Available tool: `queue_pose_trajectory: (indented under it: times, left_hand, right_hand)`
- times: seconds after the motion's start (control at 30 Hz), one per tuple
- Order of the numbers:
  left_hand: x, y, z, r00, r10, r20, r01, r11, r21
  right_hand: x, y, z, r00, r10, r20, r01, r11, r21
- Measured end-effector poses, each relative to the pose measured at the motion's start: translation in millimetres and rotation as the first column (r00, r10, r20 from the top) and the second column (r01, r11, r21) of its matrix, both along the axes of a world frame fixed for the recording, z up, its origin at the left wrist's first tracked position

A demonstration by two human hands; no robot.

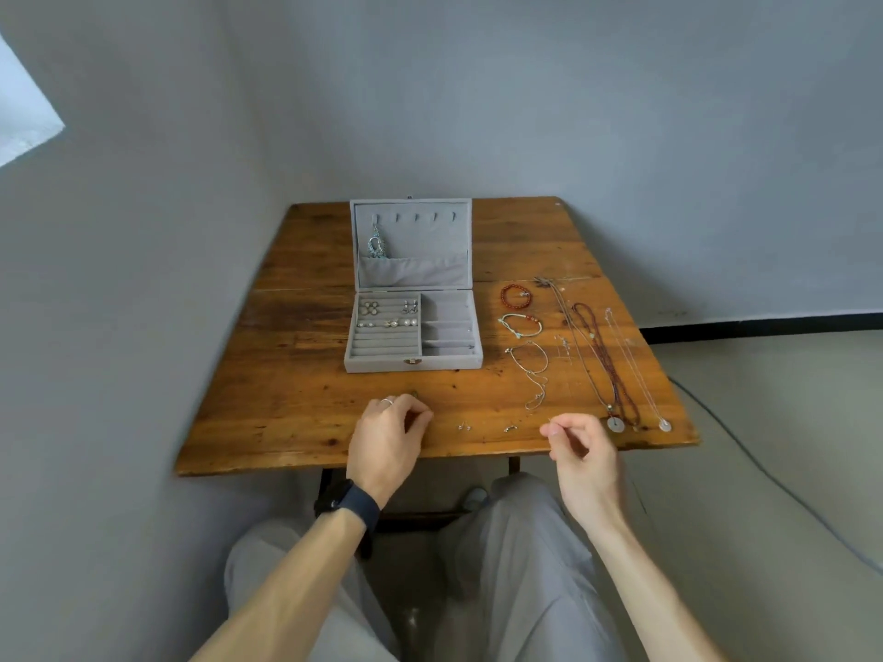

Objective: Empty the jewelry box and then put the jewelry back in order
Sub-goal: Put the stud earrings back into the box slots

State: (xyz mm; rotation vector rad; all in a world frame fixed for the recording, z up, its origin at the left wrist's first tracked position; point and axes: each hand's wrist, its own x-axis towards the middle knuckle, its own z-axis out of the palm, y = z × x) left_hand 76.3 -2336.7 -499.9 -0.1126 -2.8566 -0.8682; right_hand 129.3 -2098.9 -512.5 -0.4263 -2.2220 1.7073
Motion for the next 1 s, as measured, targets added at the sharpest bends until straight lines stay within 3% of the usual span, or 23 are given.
queue_pose_trajectory:
  times: [0.17, 0.3, 0.5, 0.8, 1.0]
  left_hand:
    - [-8, -11, 8, 0.997, -0.01, 0.081, -0.016, 0.951, 0.308]
    - [-8, -15, 15, 0.993, 0.028, 0.111, -0.073, 0.899, 0.432]
    - [-12, -21, 15, 0.995, 0.011, 0.097, -0.055, 0.885, 0.461]
    - [-30, -36, 18, 0.985, 0.008, 0.174, -0.102, 0.834, 0.542]
    - [-47, -68, 24, 0.982, 0.151, 0.114, -0.189, 0.834, 0.518]
  right_hand:
    - [-5, -3, -3, 1.0, 0.007, 0.008, -0.007, 0.999, -0.033]
    - [-12, -8, -4, 1.0, 0.026, 0.016, -0.025, 0.999, -0.036]
    - [-11, -12, -14, 0.999, 0.052, -0.01, -0.05, 0.99, 0.13]
    - [-14, -3, 0, 0.992, 0.121, 0.028, -0.122, 0.992, 0.024]
    - [-36, -16, 44, 0.974, 0.224, -0.039, -0.223, 0.974, 0.026]
